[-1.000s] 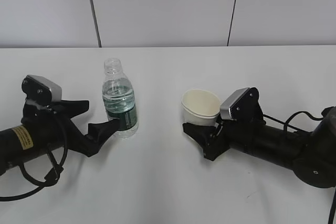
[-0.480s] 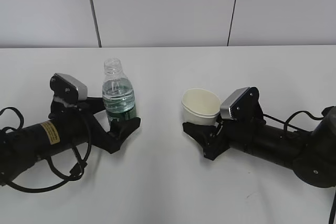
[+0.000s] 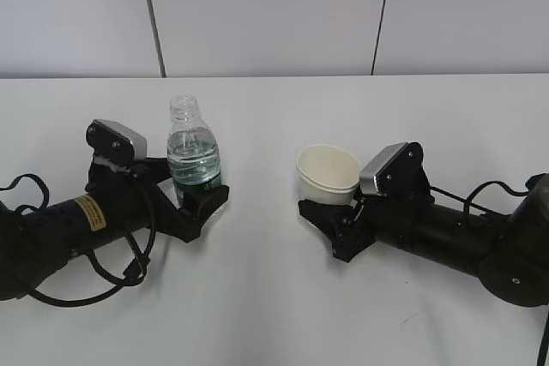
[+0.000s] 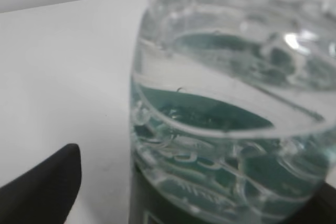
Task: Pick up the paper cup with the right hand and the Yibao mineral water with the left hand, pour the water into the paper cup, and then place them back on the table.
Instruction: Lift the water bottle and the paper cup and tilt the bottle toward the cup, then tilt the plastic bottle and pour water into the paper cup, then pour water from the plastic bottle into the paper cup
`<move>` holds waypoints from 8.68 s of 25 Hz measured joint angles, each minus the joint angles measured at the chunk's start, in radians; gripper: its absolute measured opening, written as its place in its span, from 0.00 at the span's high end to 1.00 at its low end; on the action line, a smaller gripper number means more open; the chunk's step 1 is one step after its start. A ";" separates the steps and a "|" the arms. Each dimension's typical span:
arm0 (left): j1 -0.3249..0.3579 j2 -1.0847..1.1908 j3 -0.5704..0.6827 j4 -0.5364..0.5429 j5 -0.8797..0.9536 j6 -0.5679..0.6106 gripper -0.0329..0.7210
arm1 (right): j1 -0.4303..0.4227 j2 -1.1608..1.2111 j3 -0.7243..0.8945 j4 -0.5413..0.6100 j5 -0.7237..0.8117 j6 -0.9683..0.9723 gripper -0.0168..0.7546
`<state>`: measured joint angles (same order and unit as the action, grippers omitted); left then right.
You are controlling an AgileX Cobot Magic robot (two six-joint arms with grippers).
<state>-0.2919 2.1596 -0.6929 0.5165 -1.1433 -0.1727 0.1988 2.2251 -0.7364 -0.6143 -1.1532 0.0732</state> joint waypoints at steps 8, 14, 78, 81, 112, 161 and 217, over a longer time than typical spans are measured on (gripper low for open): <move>-0.003 0.000 0.000 0.007 -0.001 -0.001 0.22 | 0.000 0.000 0.000 0.000 0.000 0.000 0.28; -0.003 0.000 0.000 0.010 -0.001 -0.001 0.31 | 0.000 0.000 0.000 0.000 0.000 0.000 0.28; -0.003 -0.089 0.000 -0.074 0.052 0.682 0.46 | 0.127 -0.070 -0.127 -0.337 0.078 0.235 0.28; -0.003 -0.089 0.000 -0.076 0.052 0.714 0.46 | 0.129 -0.067 -0.129 -0.335 0.078 0.239 0.28; -0.003 -0.089 0.000 -0.085 0.052 1.069 0.47 | 0.160 -0.016 -0.151 -0.331 0.090 0.246 0.28; -0.003 -0.147 0.000 -0.135 0.051 1.474 0.50 | 0.170 0.037 -0.169 -0.335 0.106 0.248 0.28; -0.003 -0.186 -0.001 -0.157 0.043 1.530 0.51 | 0.173 -0.007 -0.202 -0.369 0.153 0.269 0.29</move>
<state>-0.2947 1.9734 -0.6939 0.3594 -1.1000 1.3572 0.3713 2.2186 -0.9382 -0.9835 -0.9999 0.3420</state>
